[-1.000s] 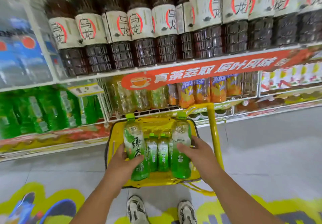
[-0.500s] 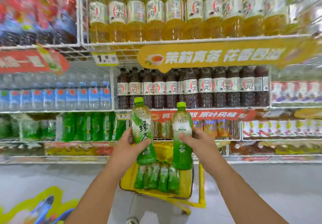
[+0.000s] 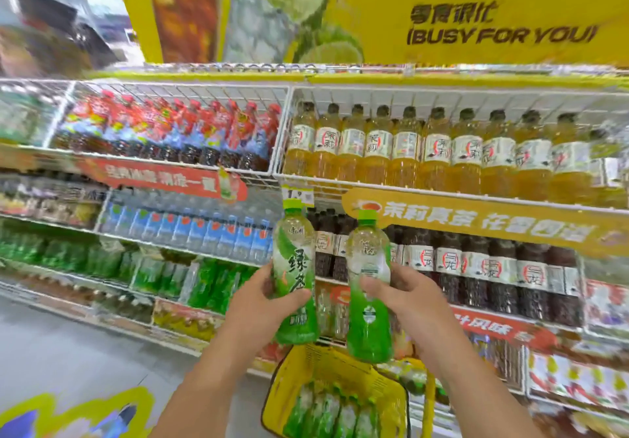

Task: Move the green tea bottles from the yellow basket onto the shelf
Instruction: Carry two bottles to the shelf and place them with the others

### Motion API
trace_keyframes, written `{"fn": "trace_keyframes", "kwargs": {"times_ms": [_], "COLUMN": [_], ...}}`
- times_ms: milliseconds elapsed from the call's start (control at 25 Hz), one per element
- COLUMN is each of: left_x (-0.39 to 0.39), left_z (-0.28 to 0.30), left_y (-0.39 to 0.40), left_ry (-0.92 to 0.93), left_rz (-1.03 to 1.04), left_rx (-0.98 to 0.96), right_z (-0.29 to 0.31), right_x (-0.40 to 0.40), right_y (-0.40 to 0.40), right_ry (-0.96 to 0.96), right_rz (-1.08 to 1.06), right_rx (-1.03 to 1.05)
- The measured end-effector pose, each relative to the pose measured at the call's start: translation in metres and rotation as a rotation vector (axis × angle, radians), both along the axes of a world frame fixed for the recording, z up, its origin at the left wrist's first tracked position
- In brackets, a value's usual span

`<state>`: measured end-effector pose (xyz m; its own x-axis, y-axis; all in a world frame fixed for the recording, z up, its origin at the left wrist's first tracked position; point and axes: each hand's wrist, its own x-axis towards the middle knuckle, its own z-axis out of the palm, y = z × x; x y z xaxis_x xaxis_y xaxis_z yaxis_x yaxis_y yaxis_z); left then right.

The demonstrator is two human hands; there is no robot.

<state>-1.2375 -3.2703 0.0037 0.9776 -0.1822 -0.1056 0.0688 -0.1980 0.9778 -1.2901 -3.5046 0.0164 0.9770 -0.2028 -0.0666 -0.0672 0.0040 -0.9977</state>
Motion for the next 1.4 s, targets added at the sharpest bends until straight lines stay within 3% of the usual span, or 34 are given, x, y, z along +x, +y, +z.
{"fn": "trace_keyframes", "kwargs": {"times_ms": [360,560,920,1400], "left_x": [-0.015,-0.027,-0.056,-0.019], "left_z": [0.02,0.02,0.045,0.041], "left_y": [0.107,0.224,0.478,0.675], "left_ry": [-0.038,-0.09,-0.136,-0.15], "left_rz": [0.136,0.228,0.394,0.64], "left_rx": [-0.067,-0.04,0.006,0.022], "right_z": [0.032,0.034,0.046,0.052], "right_x": [0.021,0.037,0.053,0.139], "right_y": [0.099,0.209,0.474,0.693], "right_ry": [-0.096,-0.068,-0.096,-0.081], "right_rz": [0.19,0.23,0.378,0.542], "right_rx": [0.023,0.022,0.067,0.037]}}
